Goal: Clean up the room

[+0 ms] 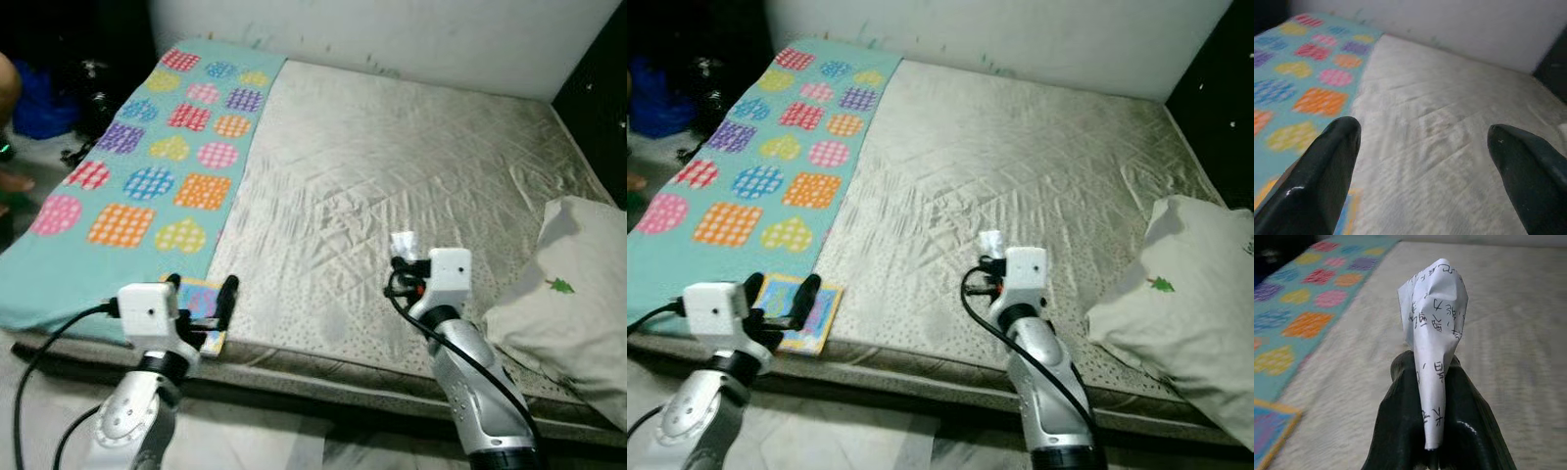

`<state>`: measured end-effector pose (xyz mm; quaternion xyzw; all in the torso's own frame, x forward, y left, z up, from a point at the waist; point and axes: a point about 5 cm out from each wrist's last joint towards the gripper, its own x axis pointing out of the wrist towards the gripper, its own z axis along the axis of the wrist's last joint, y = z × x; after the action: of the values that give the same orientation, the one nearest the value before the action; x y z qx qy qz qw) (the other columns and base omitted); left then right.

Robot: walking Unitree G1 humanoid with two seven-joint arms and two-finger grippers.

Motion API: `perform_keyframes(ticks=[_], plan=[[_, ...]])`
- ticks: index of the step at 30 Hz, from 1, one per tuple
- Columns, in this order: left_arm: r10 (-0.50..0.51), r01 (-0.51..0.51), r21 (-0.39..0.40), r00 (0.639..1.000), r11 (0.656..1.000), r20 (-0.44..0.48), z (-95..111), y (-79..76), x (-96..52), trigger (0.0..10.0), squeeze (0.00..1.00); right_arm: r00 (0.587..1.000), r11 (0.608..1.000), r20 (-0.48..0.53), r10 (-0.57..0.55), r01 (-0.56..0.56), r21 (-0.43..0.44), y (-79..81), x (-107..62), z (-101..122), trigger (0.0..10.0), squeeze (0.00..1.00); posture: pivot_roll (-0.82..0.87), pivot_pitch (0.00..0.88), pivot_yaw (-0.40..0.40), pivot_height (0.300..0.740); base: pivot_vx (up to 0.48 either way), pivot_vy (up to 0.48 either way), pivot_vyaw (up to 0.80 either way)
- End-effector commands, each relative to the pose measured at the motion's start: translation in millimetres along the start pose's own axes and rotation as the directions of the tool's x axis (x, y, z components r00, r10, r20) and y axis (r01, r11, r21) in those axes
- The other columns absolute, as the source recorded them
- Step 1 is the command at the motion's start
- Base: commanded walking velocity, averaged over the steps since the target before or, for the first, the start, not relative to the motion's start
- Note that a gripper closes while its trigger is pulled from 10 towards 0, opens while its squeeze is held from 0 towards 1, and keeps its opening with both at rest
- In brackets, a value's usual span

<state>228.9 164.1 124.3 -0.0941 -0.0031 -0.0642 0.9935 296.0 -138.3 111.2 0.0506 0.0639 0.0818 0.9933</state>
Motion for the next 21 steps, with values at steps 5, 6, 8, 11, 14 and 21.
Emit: perform_keyframes(ticks=[5,6,8,11,14,21], plan=[[-0.004,0.004,0.002,1.0,1.0,-0.016,-2.6,-6.4,1.5,10.0,0.0,0.999,0.999,-0.008,-0.046,0.046,-0.011,-14.9,-2.6,-1.3,10.0,0.0,0.05,0.109,-0.104,0.74,0.124,0.0,0.0],[-0.002,0.002,0.004,1.0,1.0,-0.015,-2.5,-6.2,1.5,10.0,0.0,0.999,0.999,-0.008,-0.046,0.046,-0.012,-15.0,-2.5,-1.3,10.0,0.0,0.05,0.109,-0.104,0.74,0.0,0.0,0.0],[0.019,-0.018,0.013,0.999,1.0,-0.031,-4.6,-4.5,2.1,10.0,0.0,0.999,0.999,-0.008,-0.049,0.049,-0.016,-16.3,-2.1,-1.4,10.0,0.0,0.05,0.108,-0.103,0.74,0.0,0.0,0.0],[0.015,-0.014,0.006,0.999,1.0,-0.028,-4.6,-4.3,2.2,10.0,0.0,0.999,0.998,-0.008,-0.053,0.052,-0.019,-17.3,-1.9,-1.9,10.0,0.0,0.05,0.105,-0.103,0.74,0.0,0.0,0.0],[0.006,-0.006,0.002,1.0,1.0,-0.03,-4.6,-5.0,2.4,10.0,0.0,0.998,0.998,-0.009,-0.055,0.055,-0.019,-17.7,-1.6,-2.3,10.0,0.0,0.05,0.101,-0.102,0.74,0.0,0.0,0.0],[0.001,-0.001,-0.001,1.0,1.0,-0.028,-4.7,-5.4,2.9,10.0,0.0,0.998,0.998,-0.008,-0.057,0.056,-0.021,-18.2,-1.2,-2.8,10.0,0.0,0.05,0.099,-0.101,0.74,0.0,0.144,-0.06]])
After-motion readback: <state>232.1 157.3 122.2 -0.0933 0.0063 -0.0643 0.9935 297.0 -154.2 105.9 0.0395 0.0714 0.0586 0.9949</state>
